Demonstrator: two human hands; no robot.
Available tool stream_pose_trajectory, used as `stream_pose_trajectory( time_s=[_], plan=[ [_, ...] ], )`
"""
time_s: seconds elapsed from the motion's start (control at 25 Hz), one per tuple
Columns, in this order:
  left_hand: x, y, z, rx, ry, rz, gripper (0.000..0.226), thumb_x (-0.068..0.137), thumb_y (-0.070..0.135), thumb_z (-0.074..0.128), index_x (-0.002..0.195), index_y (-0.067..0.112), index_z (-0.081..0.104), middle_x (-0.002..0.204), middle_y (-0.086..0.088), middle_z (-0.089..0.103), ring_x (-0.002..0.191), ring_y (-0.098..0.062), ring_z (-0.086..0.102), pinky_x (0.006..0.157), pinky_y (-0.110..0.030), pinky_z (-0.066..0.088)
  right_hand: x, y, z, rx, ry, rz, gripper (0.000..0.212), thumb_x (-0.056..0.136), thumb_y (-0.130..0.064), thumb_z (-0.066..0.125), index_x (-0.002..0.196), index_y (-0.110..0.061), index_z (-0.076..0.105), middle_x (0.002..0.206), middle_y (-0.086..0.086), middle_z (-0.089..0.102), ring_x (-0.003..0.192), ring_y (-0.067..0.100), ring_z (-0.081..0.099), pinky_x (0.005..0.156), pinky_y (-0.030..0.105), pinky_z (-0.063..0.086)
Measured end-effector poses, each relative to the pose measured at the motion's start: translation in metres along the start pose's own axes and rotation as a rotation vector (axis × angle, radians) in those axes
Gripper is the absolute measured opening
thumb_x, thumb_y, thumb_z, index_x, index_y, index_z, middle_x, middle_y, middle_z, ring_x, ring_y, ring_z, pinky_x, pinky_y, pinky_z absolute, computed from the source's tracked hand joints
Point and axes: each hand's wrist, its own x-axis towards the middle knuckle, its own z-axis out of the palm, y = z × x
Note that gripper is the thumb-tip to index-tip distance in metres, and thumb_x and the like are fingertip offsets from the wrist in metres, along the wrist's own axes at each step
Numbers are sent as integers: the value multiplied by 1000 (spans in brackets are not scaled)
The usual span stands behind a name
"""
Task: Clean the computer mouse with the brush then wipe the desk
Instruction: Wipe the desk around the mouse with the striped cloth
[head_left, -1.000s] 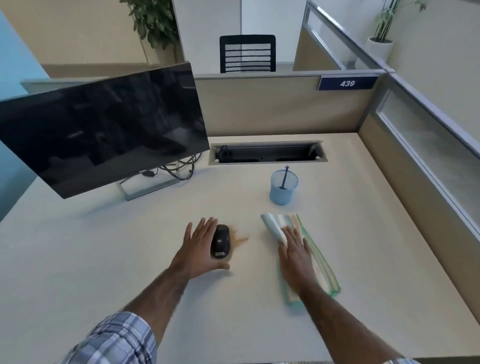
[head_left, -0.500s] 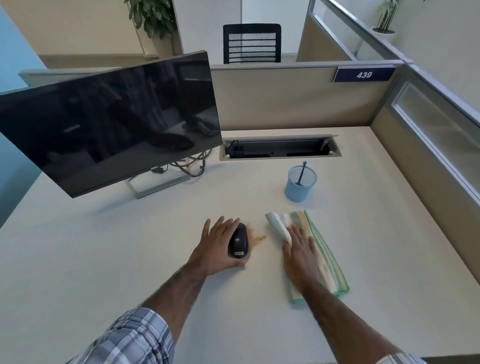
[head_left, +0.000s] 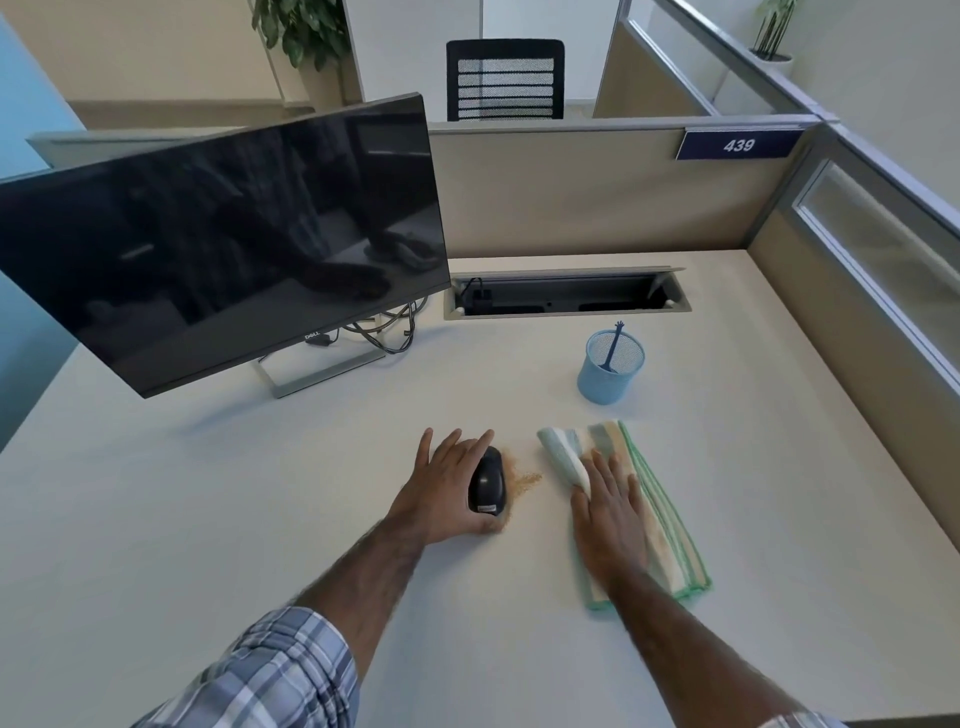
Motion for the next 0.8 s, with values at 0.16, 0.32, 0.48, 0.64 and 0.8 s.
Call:
stream_pose_trajectory(
  time_s=[0.16,0.32,0.48,0.64,0.8],
  plan=[
    [1,-1,-3,14,34,10,124,69,76,63,163,25,1,152,3,40,153,-20,20,124,-49,-14,1,0,1,-48,-6,4,68,95,-43,18,159,-23,28,168,-5,20,152,2,-3,127,37,-3],
    [2,-10,-11,4,96,8,122,69,74,62,162,26,0,151,2,41,149,-18,25,125,-50,-11,7,-3,4,-43,-26,10,70,93,-46,14,161,-29,20,169,-7,14,156,10,-3,127,38,-2],
    [-2,-23,-26,-12,152,-8,125,68,72,69,162,25,1,152,2,40,148,-17,25,125,-51,-10,22,-15,5,-8,-52,-6,71,91,-50,10,160,-35,17,170,-5,10,156,12,-5,126,37,-5],
    [-11,-38,-41,-6,206,-38,126,67,69,73,163,24,3,151,0,42,148,-18,27,125,-49,-12,38,-38,11,7,-112,-99,73,90,-54,4,160,-38,17,170,-5,8,156,10,-6,126,36,-5],
    [-23,-53,-54,9,245,-75,126,67,68,75,162,24,5,151,2,42,146,-17,30,126,-49,-10,51,-67,21,21,-187,-229,72,90,-56,3,158,-41,23,169,-6,9,155,9,-6,126,36,-4]
  ],
)
